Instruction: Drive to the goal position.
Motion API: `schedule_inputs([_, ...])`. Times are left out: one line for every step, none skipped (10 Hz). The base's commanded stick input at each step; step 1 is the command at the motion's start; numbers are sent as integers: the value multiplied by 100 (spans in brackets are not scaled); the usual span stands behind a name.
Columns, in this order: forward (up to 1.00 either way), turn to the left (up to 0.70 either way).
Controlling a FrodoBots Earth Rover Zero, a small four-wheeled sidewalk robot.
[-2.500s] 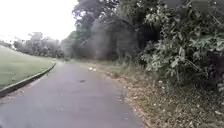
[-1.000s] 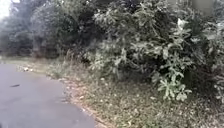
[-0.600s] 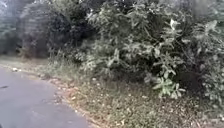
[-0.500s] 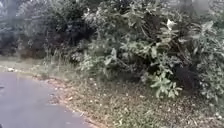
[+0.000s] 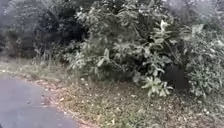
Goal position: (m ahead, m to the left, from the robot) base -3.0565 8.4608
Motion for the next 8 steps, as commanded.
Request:
schedule_inputs([0, 45])
schedule_inputs([0, 45])
schedule_inputs([0, 45])
schedule_inputs([0, 45])
schedule_inputs([0, 45])
schedule_inputs([0, 45])
schedule_inputs([0, 45])
schedule_inputs([0, 45])
